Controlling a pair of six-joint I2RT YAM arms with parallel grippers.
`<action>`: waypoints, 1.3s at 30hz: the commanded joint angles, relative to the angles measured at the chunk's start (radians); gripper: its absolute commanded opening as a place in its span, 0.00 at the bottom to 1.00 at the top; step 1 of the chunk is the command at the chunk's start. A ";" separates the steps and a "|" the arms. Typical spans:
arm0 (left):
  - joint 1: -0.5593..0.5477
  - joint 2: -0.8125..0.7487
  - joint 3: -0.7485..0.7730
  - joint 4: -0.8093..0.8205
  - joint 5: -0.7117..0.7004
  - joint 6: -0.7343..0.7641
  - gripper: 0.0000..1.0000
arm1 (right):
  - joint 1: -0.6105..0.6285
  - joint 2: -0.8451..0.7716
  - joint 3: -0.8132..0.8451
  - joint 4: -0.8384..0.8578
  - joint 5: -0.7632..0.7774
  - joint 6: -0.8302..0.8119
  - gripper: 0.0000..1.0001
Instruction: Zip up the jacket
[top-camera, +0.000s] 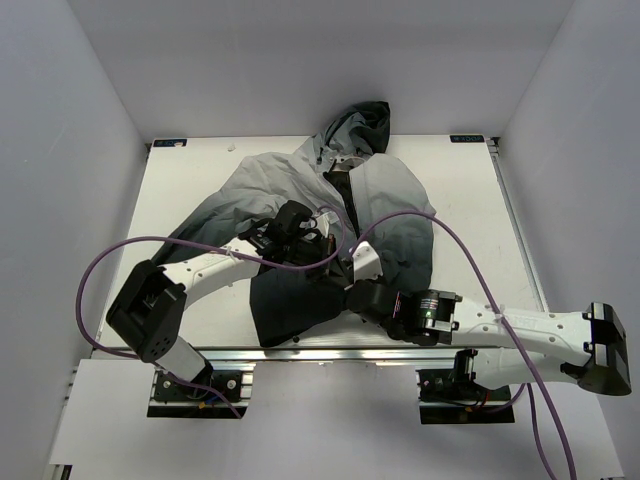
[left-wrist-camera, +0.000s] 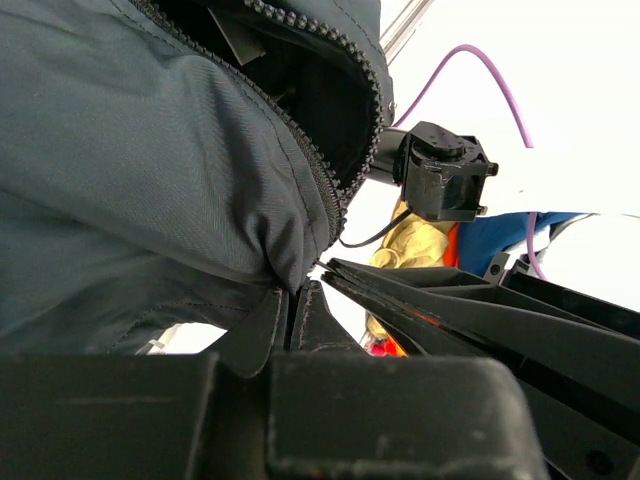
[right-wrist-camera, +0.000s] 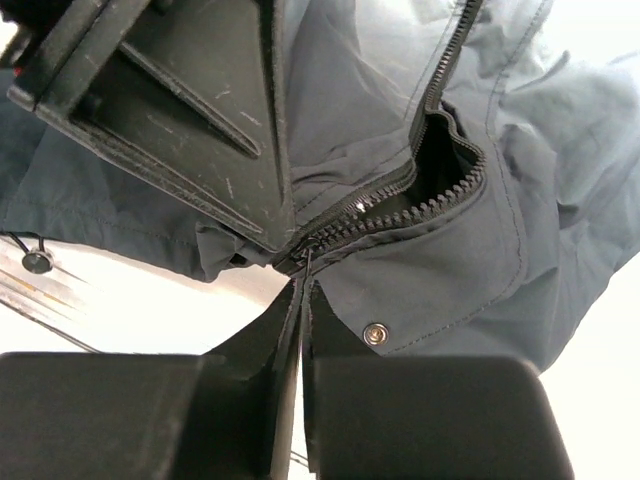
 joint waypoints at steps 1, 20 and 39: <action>-0.001 -0.017 0.033 -0.013 0.025 0.026 0.00 | -0.004 0.001 -0.011 0.085 -0.012 -0.033 0.07; -0.002 -0.029 0.035 -0.036 0.048 0.041 0.00 | -0.027 0.032 -0.020 0.107 0.031 -0.045 0.00; -0.002 -0.159 0.145 -0.256 -0.245 0.381 0.98 | -0.068 -0.063 0.048 -0.027 -0.046 -0.080 0.00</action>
